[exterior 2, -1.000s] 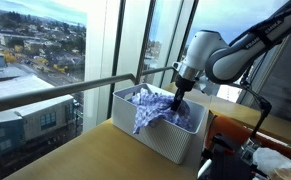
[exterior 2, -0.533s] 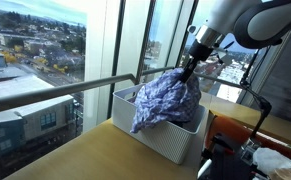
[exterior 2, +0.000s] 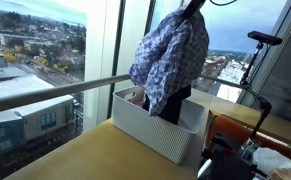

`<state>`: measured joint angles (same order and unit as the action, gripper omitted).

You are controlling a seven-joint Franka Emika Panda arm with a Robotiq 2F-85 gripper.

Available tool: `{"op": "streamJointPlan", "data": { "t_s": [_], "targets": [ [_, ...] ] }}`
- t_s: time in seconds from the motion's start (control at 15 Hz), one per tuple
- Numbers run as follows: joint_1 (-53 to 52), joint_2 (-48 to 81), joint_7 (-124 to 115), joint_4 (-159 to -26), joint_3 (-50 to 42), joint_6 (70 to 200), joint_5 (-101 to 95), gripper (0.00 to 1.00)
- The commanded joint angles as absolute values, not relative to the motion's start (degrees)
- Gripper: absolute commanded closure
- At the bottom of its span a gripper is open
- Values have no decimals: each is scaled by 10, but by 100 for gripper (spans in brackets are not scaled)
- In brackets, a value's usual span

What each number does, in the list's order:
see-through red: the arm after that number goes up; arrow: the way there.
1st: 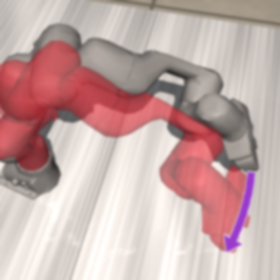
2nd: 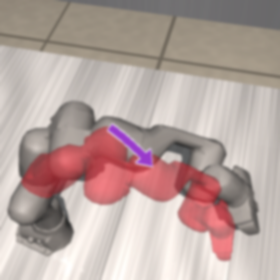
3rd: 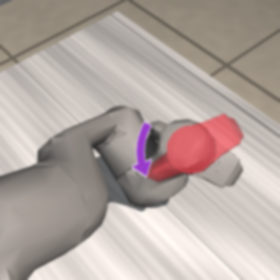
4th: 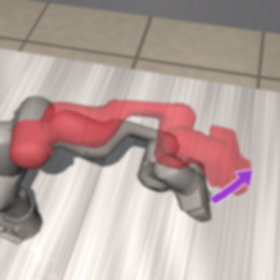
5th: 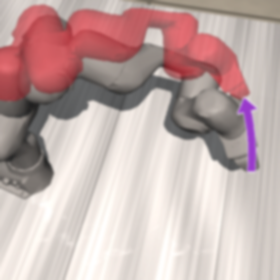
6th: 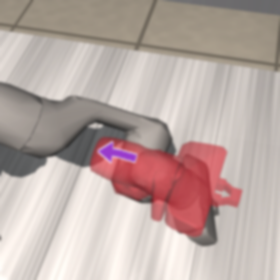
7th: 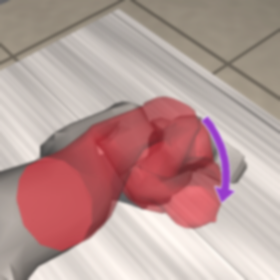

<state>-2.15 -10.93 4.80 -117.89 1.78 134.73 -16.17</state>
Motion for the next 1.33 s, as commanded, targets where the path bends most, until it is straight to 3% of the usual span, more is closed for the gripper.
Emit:
{"op": "streamJointPlan", "data": {
  "t_s": [0.0,0.8,1.27],
  "targets": [
    [-43,-103,10,-1087,64,1274,-163,100],
    [-113,-83,-52,-864,180,1094,-186,100],
    [-139,0,-53,-676,226,999,-258,100]
  ]
}}
